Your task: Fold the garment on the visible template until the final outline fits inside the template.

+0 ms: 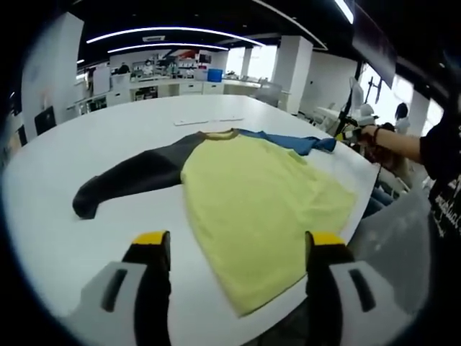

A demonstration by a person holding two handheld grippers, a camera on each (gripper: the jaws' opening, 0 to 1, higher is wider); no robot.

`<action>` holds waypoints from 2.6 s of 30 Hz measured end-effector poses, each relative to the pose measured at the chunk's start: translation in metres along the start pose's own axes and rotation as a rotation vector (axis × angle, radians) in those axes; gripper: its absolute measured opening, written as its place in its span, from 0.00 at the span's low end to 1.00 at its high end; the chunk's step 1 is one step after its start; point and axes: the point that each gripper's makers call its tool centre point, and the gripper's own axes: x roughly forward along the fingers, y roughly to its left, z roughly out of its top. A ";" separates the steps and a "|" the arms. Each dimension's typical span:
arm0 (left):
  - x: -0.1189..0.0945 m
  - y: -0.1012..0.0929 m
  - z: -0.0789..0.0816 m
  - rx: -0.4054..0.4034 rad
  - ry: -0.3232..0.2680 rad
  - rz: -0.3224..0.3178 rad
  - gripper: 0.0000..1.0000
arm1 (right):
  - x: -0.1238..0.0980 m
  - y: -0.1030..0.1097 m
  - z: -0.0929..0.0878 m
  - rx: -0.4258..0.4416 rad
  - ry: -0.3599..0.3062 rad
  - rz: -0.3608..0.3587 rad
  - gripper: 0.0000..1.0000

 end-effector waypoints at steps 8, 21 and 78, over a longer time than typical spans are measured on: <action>-0.003 0.001 0.002 0.003 -0.010 0.009 0.73 | -0.008 -0.011 -0.003 -0.031 0.026 -0.017 0.00; -0.007 0.004 0.002 0.036 -0.018 0.015 0.73 | 0.025 -0.068 -0.004 -0.150 0.129 -0.020 0.00; -0.013 0.003 -0.003 0.017 0.004 0.052 0.77 | 0.016 -0.053 -0.059 0.124 0.199 -0.156 0.13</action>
